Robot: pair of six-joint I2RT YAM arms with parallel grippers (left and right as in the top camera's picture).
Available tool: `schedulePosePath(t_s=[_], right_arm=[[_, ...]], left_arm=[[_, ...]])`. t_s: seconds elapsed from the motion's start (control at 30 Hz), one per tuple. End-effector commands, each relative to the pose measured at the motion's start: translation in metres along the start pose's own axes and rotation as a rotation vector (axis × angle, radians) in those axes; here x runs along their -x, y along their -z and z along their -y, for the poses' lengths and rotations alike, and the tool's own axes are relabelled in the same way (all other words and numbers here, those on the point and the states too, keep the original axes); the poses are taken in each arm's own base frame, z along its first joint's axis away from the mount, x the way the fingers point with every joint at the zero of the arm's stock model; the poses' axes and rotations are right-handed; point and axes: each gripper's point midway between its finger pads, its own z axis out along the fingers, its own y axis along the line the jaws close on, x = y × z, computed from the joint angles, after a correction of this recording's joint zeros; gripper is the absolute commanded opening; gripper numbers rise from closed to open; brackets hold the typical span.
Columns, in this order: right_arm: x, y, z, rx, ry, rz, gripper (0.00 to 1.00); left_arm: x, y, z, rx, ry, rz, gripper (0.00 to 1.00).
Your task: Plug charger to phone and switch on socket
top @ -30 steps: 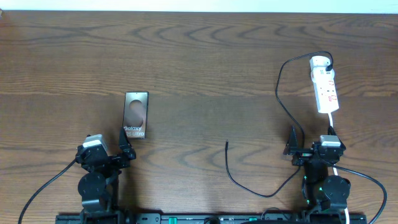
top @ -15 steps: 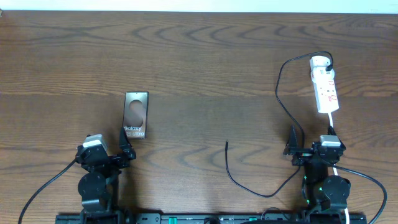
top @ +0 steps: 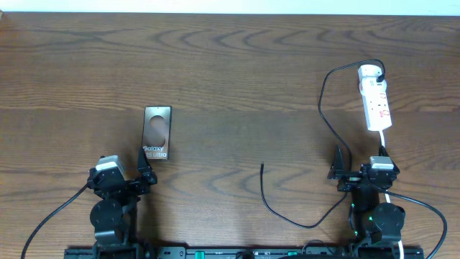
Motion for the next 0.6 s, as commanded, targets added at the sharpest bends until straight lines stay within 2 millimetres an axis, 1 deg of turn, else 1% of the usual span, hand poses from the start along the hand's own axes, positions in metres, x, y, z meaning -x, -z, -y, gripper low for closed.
schedulePosePath(t_s=[0.0, 0.4, 0.47, 0.57], right_arm=[[0.000, 0.000, 0.001, -0.003, 0.011, 0.002, 0.99], [0.000, 0.000, 0.001, -0.003, 0.011, 0.001, 0.99], [0.000, 0.000, 0.001, -0.003, 0.011, 0.002, 0.99], [0.000, 0.000, 0.001, -0.003, 0.011, 0.002, 0.99]], left_arm=[[-0.012, -0.002, -0.002, 0.006, -0.014, -0.032, 0.92], [-0.010, -0.002, -0.002, 0.004, -0.013, -0.025, 0.92], [-0.006, -0.002, 0.001, -0.011, -0.012, -0.010, 0.92], [0.006, 0.001, 0.002, -0.014, -0.010, 0.021, 0.92]])
